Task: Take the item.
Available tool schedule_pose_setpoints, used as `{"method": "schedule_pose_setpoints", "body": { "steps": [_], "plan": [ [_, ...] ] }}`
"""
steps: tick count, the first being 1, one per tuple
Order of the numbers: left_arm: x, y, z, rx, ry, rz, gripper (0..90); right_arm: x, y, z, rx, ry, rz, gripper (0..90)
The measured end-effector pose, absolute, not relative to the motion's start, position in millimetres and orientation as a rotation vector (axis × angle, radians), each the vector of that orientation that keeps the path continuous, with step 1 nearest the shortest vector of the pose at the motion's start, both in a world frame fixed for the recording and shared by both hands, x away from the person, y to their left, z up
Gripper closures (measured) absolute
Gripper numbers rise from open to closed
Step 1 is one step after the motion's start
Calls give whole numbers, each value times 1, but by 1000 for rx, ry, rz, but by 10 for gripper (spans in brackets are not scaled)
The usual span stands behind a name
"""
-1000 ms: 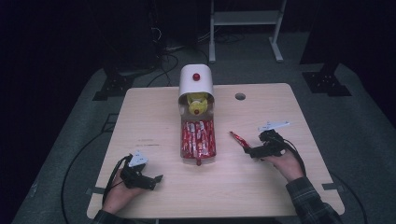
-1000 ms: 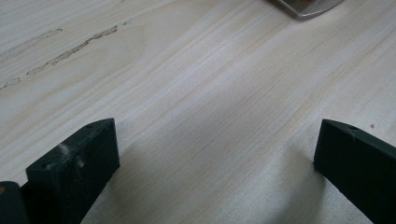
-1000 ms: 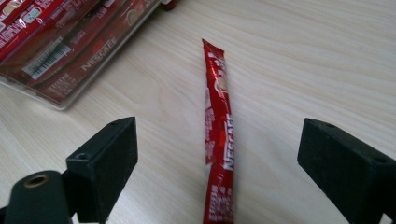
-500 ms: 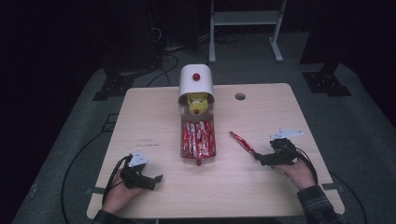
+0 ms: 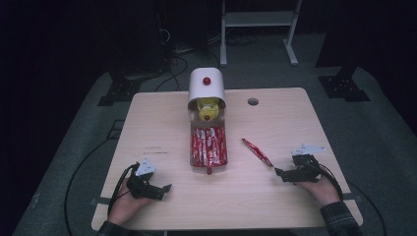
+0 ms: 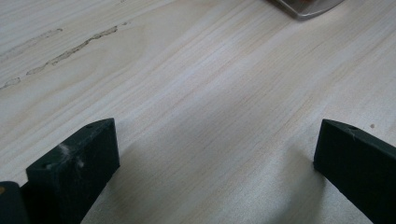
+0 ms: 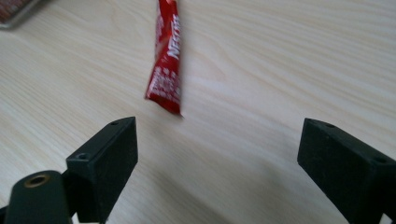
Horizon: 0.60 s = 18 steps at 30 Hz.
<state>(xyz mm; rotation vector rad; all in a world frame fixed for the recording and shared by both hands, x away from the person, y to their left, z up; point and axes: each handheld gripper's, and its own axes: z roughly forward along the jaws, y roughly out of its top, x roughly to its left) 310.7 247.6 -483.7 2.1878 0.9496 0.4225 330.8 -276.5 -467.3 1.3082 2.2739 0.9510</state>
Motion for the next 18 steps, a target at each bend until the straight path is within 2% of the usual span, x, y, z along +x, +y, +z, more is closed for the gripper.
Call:
{"method": "schedule_pose_setpoints", "body": {
  "steps": [10,18],
  "plan": [
    [311,248,-484,2186,950,423,0,321,-292,-478,1307,2264,869,114],
    [311,248,-484,2187,949,422,0,315,-301,-485,1324,2227,940,114]
  ]
}}
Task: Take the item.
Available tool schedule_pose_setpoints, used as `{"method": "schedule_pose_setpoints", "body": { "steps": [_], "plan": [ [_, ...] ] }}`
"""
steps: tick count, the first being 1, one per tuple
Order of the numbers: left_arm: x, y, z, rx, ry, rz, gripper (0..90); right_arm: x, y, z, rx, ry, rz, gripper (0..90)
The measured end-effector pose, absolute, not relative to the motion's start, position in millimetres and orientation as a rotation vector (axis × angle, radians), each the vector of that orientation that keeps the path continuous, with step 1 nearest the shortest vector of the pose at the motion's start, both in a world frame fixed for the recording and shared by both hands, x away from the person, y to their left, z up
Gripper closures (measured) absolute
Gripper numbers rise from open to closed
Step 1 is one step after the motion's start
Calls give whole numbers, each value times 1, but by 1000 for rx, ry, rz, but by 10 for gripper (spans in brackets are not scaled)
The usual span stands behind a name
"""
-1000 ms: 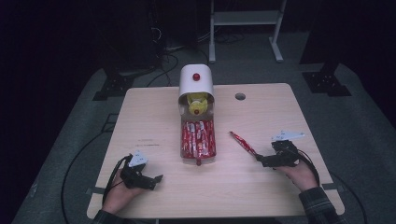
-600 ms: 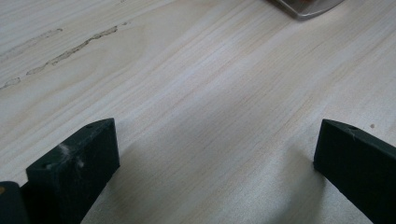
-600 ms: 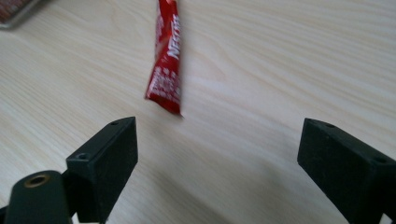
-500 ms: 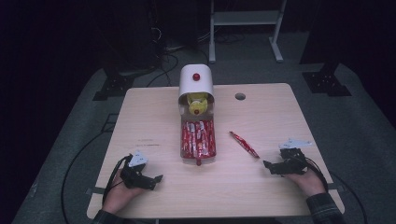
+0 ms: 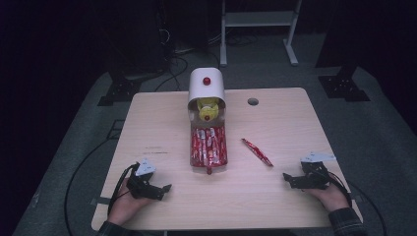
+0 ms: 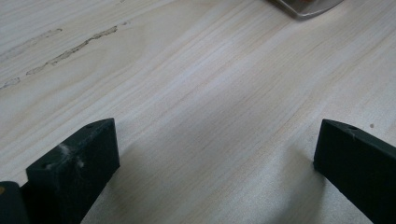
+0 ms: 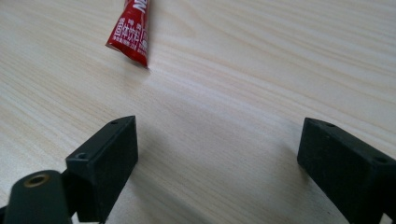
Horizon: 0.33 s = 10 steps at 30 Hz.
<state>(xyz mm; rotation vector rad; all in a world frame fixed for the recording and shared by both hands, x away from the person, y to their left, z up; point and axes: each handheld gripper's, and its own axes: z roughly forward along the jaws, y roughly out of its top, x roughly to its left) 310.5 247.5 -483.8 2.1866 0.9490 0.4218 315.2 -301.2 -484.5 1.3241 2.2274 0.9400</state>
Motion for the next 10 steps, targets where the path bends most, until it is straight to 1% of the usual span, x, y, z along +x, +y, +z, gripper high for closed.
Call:
{"method": "schedule_pose_setpoints", "body": {
  "steps": [10],
  "plan": [
    [311,248,-484,2187,948,422,0,311,-304,-487,1301,2214,974,114]
  ]
}}
